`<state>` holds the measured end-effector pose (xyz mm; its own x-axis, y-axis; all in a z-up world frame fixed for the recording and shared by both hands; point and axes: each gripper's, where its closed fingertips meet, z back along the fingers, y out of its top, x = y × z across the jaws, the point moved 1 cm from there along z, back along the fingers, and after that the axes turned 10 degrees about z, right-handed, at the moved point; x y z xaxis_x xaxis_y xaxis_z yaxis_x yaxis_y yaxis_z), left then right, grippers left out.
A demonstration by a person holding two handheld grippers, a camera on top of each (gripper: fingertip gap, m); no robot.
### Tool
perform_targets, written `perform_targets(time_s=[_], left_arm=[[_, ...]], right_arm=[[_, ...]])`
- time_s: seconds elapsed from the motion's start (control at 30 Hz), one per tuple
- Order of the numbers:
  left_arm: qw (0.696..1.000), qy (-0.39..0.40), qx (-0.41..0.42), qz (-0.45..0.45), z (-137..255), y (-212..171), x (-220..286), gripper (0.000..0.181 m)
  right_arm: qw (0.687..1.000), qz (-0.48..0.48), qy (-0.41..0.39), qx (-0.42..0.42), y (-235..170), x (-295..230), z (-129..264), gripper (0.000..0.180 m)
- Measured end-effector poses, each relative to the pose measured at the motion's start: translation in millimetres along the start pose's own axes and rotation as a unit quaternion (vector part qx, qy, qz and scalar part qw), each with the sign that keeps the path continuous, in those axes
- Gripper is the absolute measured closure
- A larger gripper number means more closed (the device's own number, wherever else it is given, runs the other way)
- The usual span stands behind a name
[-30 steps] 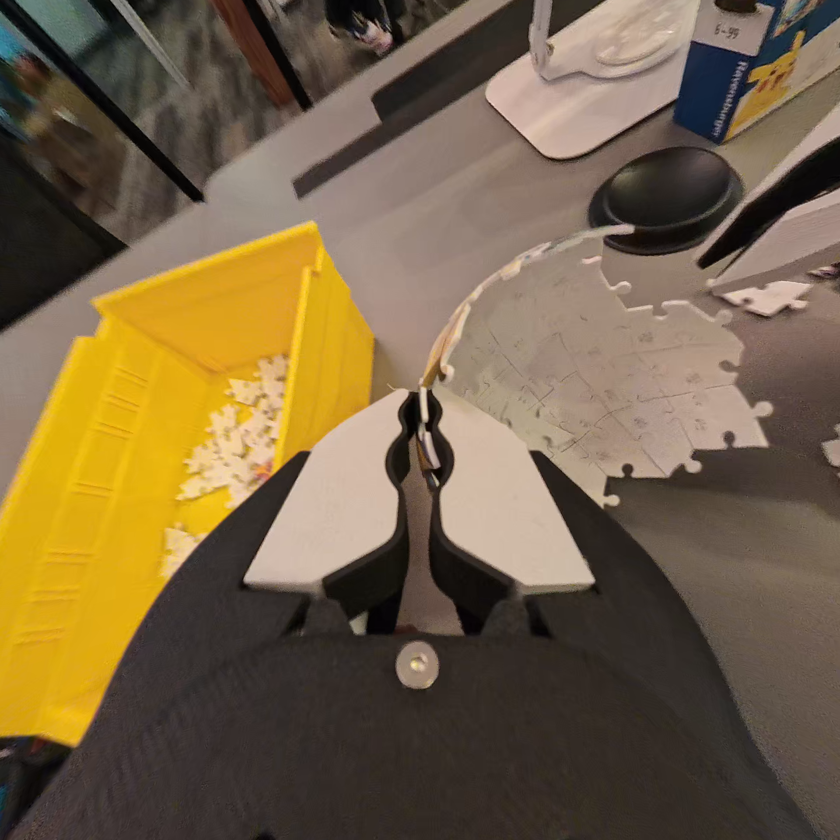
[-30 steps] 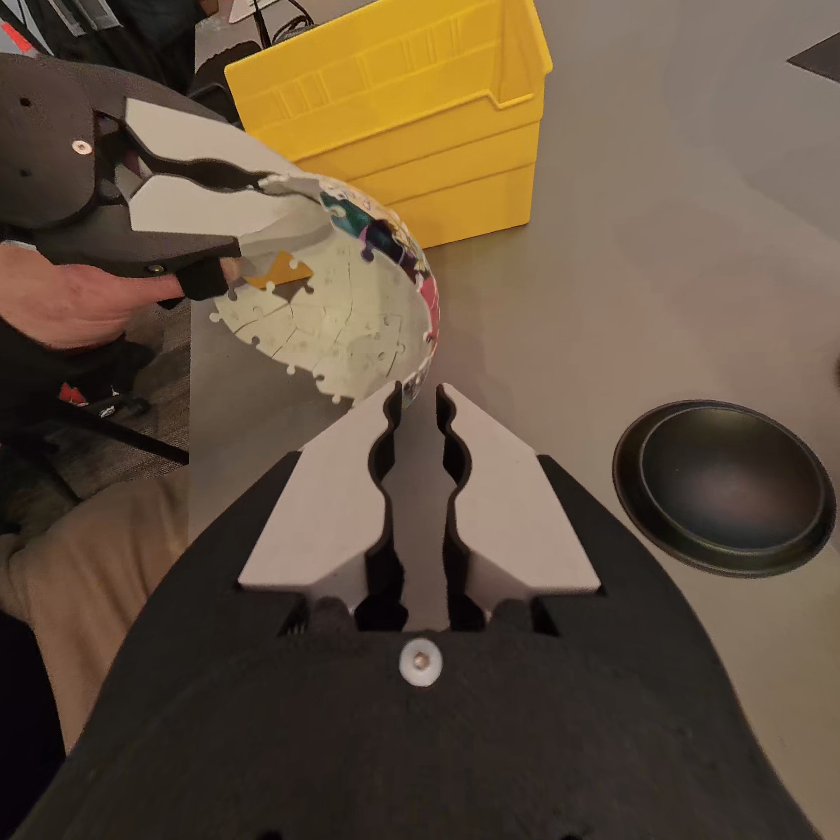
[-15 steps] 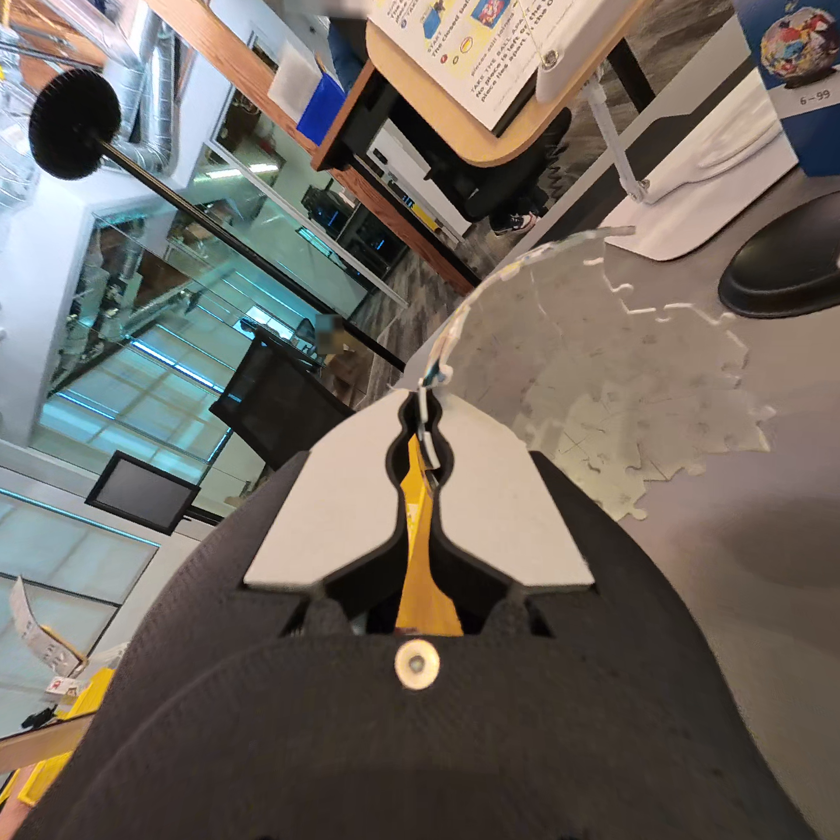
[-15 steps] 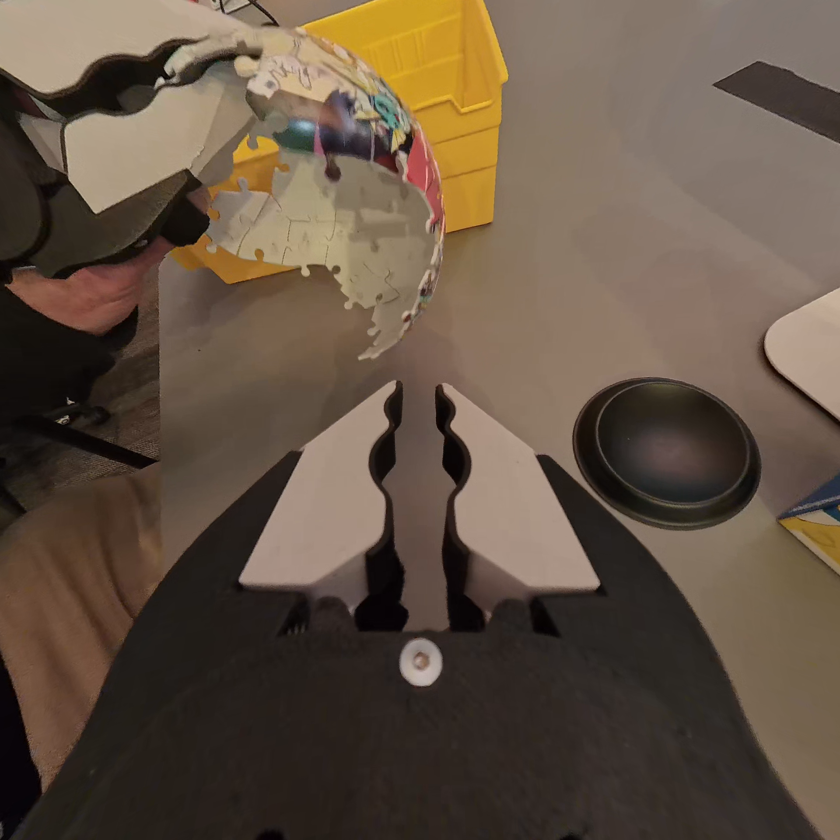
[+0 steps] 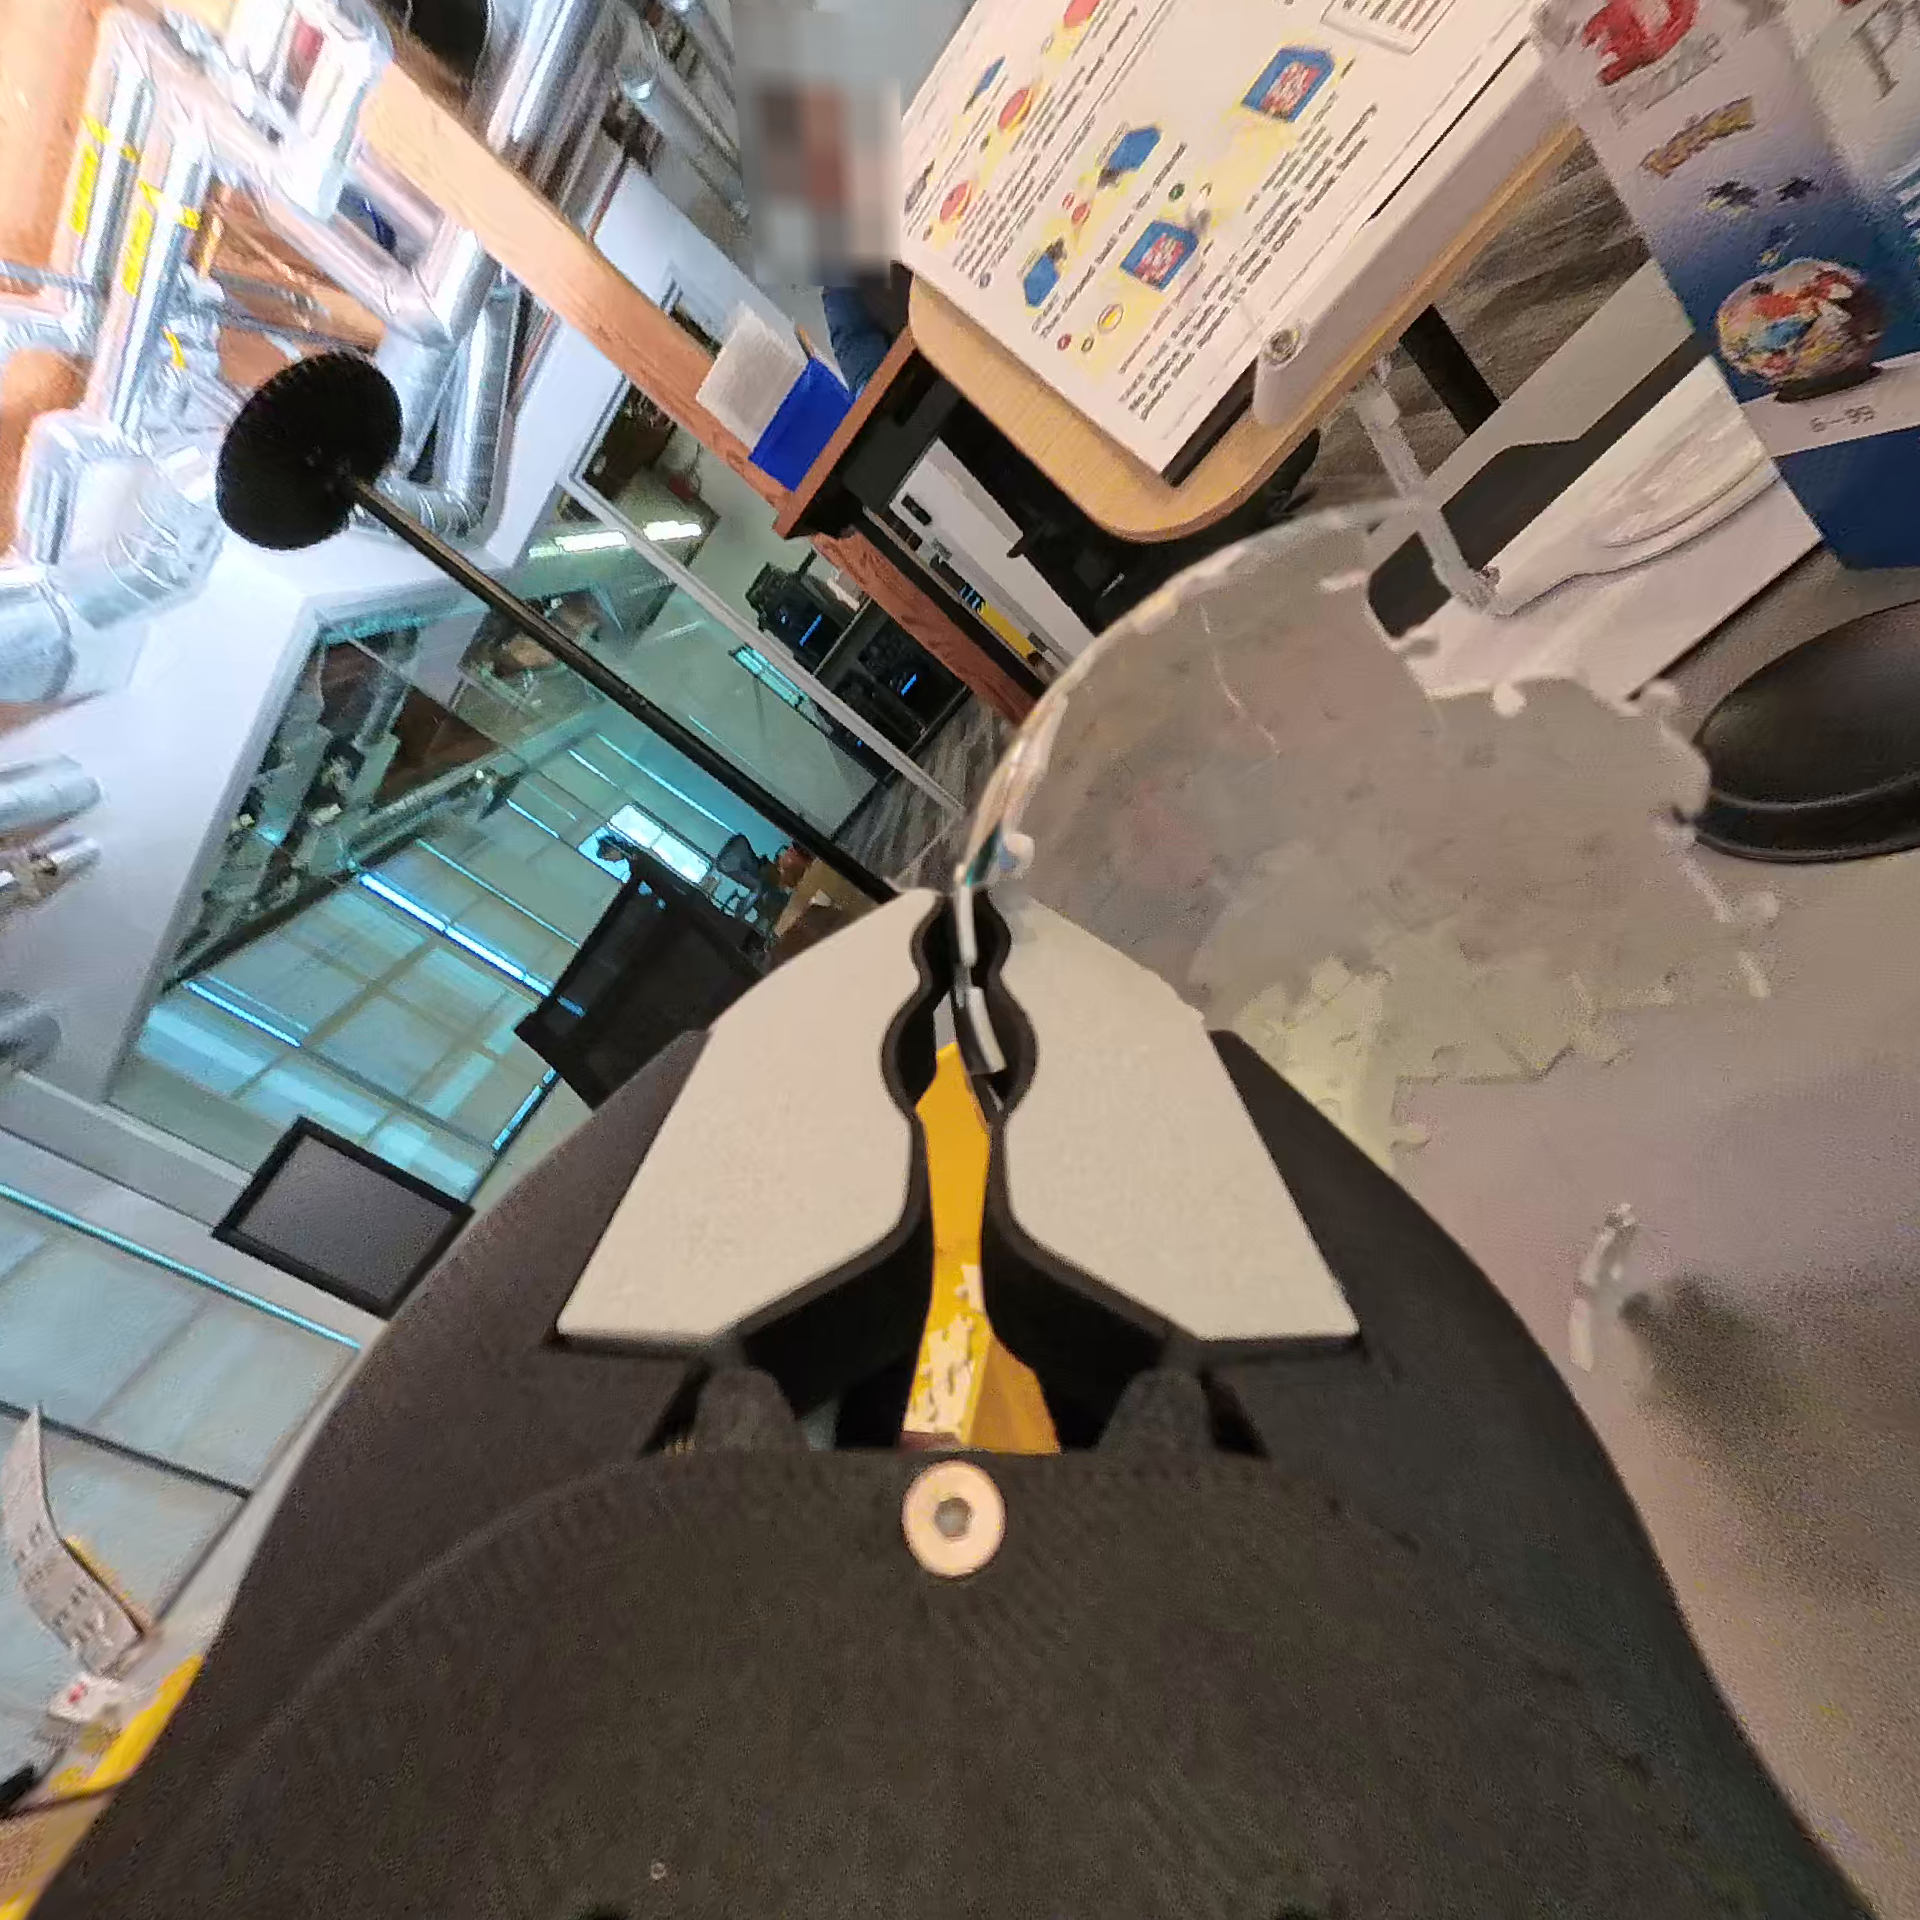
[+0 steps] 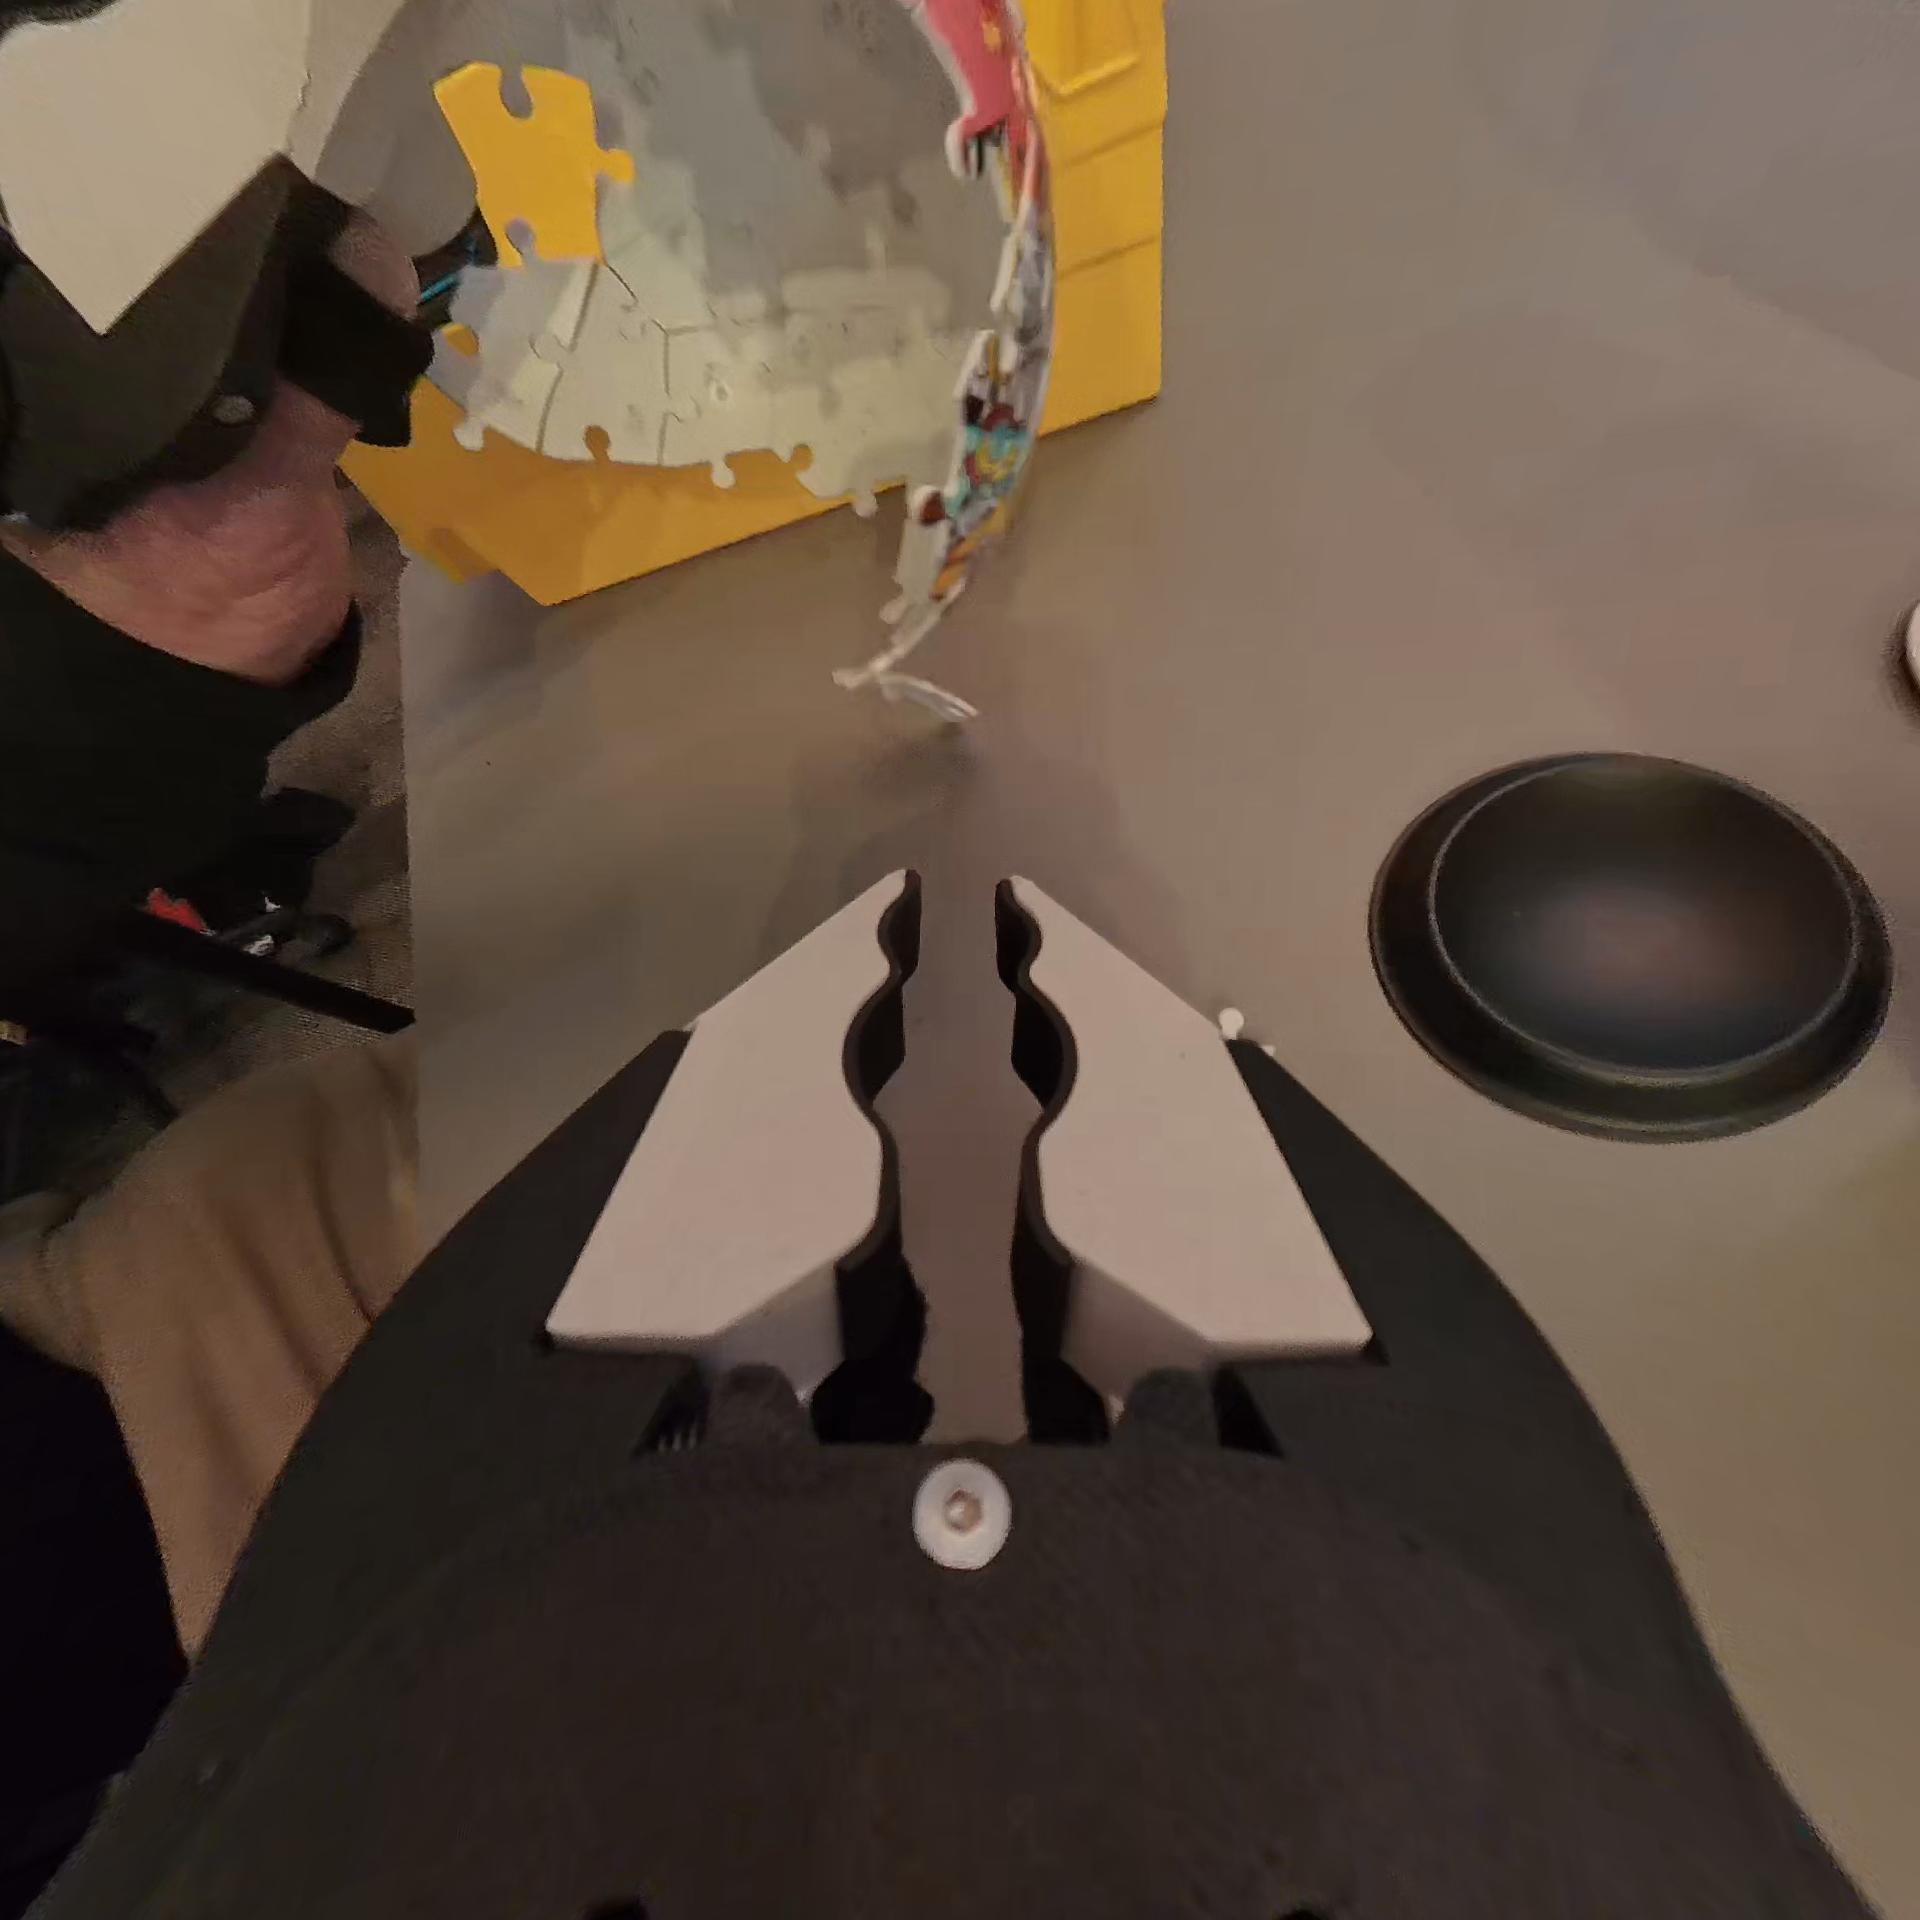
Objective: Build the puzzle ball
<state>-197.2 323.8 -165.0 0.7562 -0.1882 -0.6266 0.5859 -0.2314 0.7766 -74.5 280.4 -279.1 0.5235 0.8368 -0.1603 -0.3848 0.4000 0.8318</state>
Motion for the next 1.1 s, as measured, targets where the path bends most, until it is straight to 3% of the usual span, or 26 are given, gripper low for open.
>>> perform_targets(time_s=[0.3,0.63,0.8,1.1], left_arm=[[0.999,0.005,-0.050,0.013,8.0,-16.5,-5.1,0.178],[0.991,0.063,-0.104,0.062,24.8,-33.5,-58.9,0.178],[0.986,0.083,-0.111,0.091,28.3,-43.0,-80.9,0.178],[0.982,0.093,-0.113,0.123,29.7,-54.1,-98.1,0.178]], right_arm=[[0.998,0.047,0.013,-0.028,-9.0,-11.3,-8.6,0.160],[0.962,0.259,0.045,-0.074,-5.6,-40.0,-66.2,0.138],[0.932,0.337,0.054,-0.121,-12.1,-37.4,-101.6,0.141],[0.927,0.322,0.141,-0.132,-6.8,-35.6,-119.1,0.160]])
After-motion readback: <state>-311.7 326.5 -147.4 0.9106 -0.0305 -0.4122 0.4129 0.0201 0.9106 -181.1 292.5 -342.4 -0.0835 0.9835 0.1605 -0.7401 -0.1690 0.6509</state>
